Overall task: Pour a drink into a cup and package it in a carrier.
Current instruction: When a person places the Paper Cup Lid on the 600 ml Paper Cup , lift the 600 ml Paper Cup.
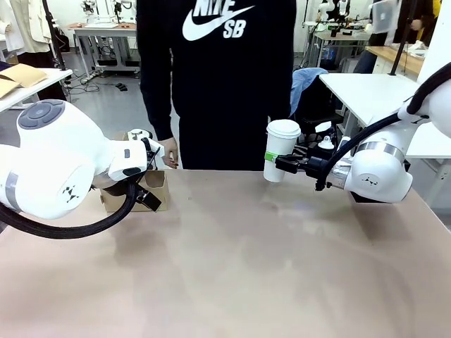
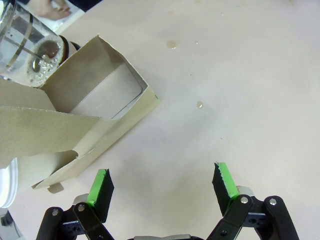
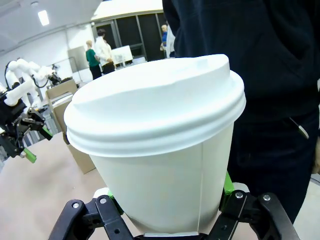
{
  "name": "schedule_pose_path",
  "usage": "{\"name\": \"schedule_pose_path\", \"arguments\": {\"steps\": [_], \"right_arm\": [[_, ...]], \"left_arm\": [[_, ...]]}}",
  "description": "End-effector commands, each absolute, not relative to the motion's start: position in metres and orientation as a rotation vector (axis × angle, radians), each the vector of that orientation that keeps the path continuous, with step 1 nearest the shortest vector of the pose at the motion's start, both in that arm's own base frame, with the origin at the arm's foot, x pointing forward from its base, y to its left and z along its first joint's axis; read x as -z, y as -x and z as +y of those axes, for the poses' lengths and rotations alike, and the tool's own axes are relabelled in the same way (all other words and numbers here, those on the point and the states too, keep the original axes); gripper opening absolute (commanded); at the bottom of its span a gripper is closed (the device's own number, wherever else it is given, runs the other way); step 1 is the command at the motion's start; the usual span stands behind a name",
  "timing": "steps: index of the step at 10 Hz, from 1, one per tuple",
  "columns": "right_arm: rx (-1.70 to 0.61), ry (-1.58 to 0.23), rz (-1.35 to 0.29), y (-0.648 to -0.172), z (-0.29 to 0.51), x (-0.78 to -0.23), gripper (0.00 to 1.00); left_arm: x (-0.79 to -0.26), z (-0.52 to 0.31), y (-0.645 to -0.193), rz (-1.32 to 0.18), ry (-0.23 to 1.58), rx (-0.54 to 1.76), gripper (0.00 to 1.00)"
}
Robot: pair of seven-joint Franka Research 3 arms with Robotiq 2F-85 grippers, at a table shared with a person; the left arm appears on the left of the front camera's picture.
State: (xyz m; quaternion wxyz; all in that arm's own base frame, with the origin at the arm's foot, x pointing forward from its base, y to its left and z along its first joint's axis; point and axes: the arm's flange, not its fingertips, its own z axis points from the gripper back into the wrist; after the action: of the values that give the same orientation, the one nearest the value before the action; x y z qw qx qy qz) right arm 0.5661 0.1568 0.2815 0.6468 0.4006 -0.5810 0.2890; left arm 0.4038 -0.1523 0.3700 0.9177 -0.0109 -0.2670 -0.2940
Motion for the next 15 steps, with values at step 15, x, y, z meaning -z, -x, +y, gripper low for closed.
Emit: {"name": "schedule_pose_path", "arguments": {"steps": [15], "right_arm": [[-0.828,-0.993,-1.242,-0.434,0.156,-0.526,0.81]], "left_arm": [[-0.370,-0.152,-0.404,-0.550,0.024,0.604,1.00]]}}
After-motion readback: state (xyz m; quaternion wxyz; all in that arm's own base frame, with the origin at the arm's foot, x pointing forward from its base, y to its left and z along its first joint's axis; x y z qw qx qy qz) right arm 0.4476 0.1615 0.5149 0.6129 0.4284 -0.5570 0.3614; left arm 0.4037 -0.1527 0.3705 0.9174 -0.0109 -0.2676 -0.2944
